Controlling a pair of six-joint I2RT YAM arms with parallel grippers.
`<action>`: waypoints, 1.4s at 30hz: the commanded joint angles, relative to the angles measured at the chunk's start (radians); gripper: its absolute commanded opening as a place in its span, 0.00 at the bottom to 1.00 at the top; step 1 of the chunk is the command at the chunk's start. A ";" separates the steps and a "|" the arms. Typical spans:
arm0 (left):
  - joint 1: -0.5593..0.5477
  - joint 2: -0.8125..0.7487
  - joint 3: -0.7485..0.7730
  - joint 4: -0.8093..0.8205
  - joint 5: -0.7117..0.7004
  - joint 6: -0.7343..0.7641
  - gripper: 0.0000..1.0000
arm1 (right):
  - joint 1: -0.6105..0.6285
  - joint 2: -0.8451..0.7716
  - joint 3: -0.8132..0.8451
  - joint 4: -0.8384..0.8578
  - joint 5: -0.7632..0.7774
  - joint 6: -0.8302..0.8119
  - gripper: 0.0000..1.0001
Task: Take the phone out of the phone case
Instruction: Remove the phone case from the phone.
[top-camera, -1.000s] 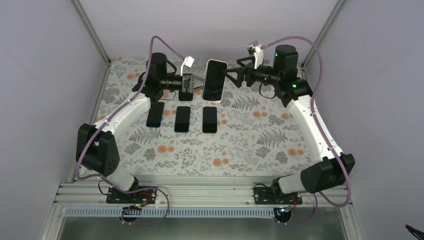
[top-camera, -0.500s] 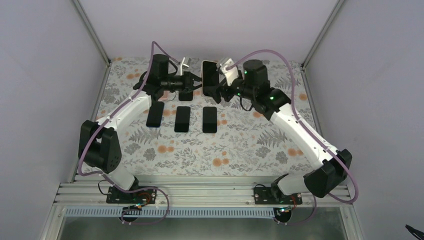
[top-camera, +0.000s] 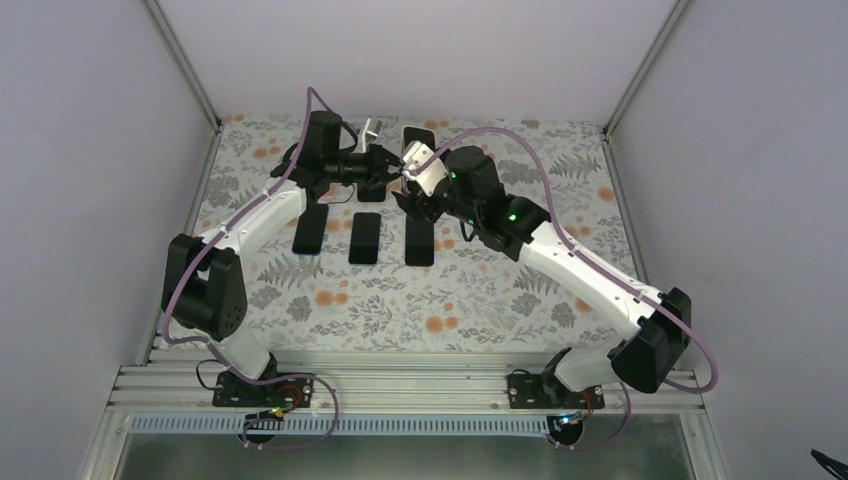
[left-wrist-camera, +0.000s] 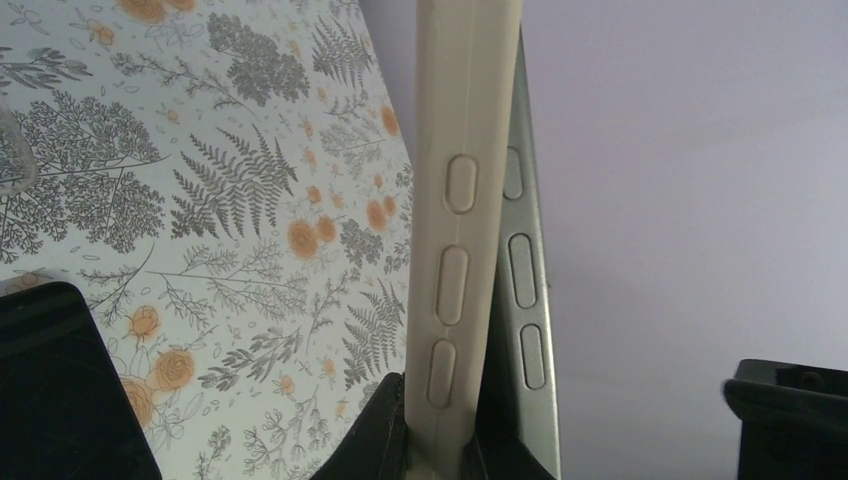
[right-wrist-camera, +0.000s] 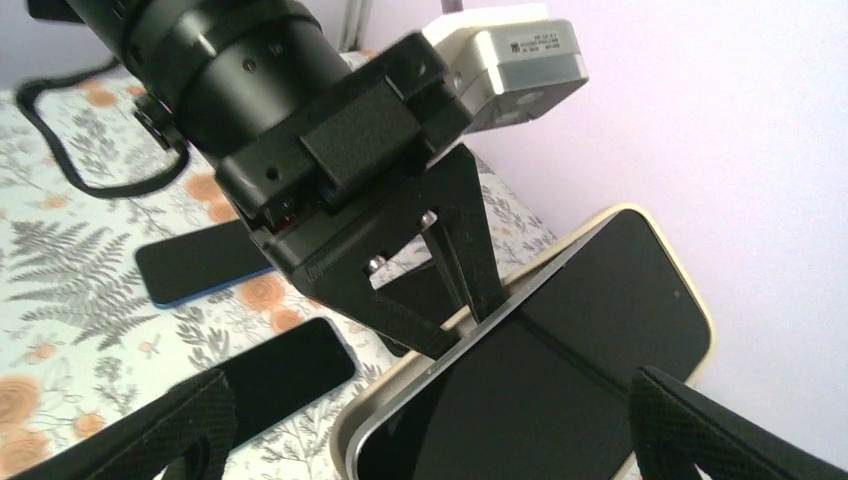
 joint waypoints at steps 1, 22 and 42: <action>0.010 -0.015 0.034 0.057 0.025 -0.033 0.02 | 0.024 0.025 -0.037 0.070 0.137 -0.059 0.92; 0.022 -0.024 -0.017 0.135 0.078 -0.094 0.02 | 0.011 0.007 -0.105 0.233 0.356 -0.166 0.76; 0.015 0.004 -0.077 0.217 0.118 -0.170 0.02 | -0.008 0.046 -0.096 0.455 0.484 -0.406 0.62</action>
